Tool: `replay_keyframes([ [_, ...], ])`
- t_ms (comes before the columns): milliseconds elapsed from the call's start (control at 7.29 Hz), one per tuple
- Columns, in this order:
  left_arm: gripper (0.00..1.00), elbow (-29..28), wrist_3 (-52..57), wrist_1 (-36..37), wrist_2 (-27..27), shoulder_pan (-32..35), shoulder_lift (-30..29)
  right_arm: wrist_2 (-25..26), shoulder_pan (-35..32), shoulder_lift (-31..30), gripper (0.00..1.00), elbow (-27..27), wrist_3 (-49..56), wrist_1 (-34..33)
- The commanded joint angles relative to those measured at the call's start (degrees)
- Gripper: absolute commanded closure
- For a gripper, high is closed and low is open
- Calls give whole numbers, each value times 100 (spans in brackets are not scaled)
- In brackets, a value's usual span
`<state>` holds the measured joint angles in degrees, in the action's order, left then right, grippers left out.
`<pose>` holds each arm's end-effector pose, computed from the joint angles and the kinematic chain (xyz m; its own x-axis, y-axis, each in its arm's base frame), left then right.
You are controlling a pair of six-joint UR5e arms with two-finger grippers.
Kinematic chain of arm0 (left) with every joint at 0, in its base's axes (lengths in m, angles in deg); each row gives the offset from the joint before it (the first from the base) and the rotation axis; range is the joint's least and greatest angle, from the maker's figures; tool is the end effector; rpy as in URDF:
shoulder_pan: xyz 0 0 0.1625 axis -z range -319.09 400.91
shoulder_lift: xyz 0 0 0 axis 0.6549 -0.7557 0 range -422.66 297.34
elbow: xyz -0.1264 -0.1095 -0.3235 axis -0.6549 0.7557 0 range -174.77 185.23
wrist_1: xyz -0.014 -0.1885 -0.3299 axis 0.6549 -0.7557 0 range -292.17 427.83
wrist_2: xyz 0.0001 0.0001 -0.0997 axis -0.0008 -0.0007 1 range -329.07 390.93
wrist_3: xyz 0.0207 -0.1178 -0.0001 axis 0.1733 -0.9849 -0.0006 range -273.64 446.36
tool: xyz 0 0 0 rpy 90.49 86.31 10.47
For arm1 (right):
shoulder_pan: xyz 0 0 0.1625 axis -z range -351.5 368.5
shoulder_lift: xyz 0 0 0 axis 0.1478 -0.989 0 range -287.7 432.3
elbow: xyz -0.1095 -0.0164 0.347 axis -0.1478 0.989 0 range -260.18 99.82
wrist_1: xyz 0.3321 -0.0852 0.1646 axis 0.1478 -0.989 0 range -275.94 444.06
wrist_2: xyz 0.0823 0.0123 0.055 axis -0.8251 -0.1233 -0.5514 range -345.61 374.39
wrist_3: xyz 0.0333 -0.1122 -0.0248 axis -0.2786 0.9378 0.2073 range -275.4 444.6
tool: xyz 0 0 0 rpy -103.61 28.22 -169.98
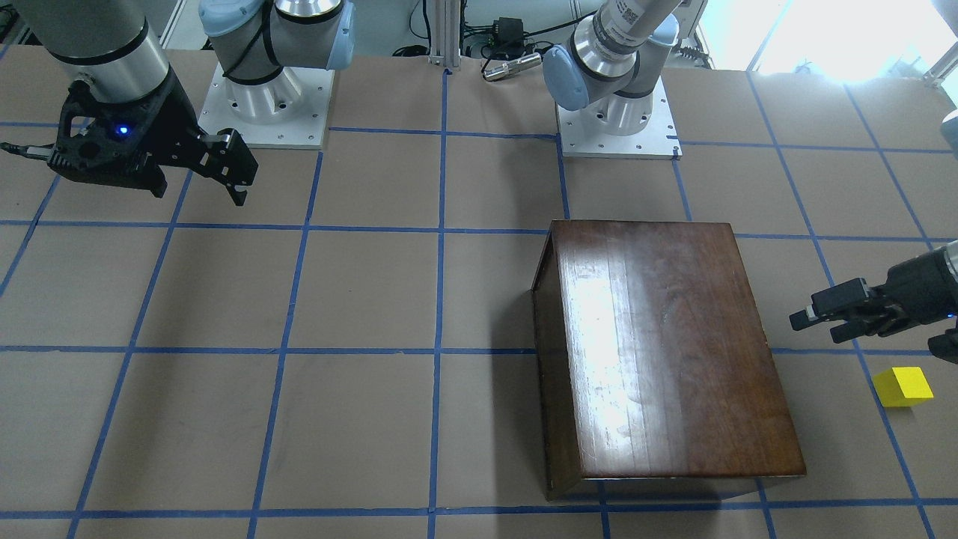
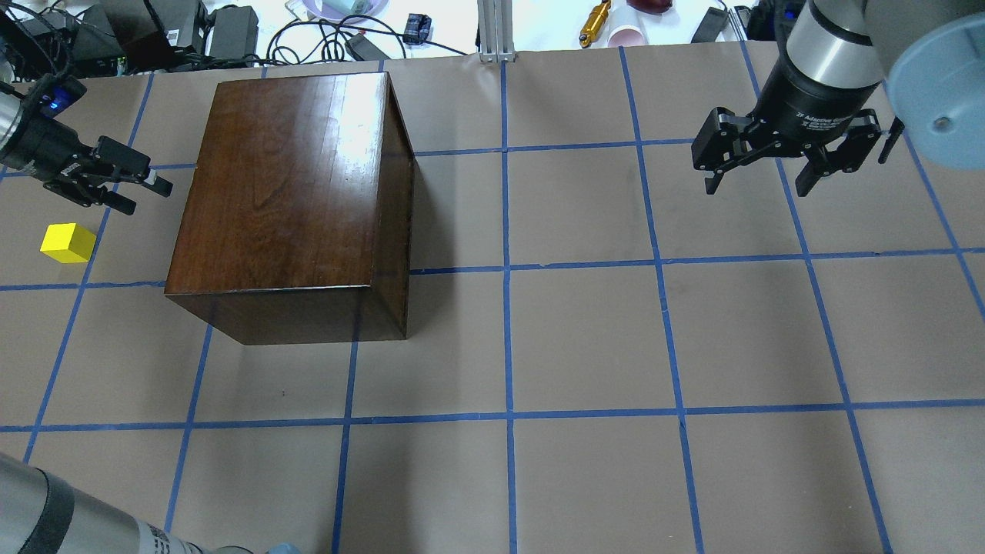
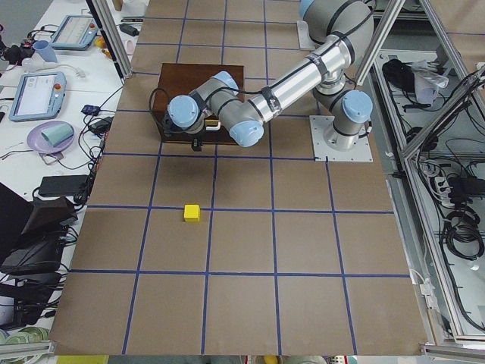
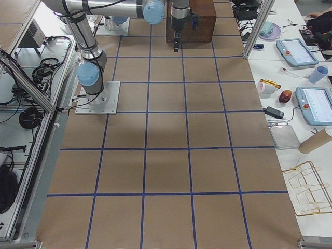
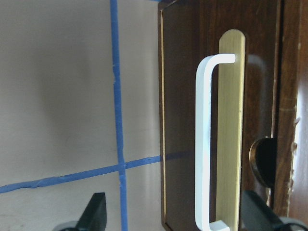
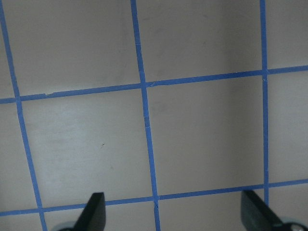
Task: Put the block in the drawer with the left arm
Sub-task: 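Move the left gripper down beside the cabinet toward the drawer handle, then close the left gripper on the white drawer handle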
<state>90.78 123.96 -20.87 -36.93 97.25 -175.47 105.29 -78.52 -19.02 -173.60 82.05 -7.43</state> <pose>0.1520 -0.5499 0.2509 -0.8856 0.0058 0.4643 0.0131 0.9998 0.0126 0.1081 -0.4522 0.3929 -0.9952 0.0961 0.0162 0.0963 0.9953 0.0101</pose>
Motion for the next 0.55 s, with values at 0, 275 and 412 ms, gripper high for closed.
replay_keyframes([
  [0, 0, 58, -7, 80, 36, 8, -136, -2, 0, 0, 0, 0, 0, 0],
  [275, 0, 67, -42, 107, 236, 9, -233, -2, 0, 0, 0, 0, 0, 0],
  [412, 0, 67, -42, 142, 273, 26, -277, -2, 0, 0, 0, 0, 0, 0],
])
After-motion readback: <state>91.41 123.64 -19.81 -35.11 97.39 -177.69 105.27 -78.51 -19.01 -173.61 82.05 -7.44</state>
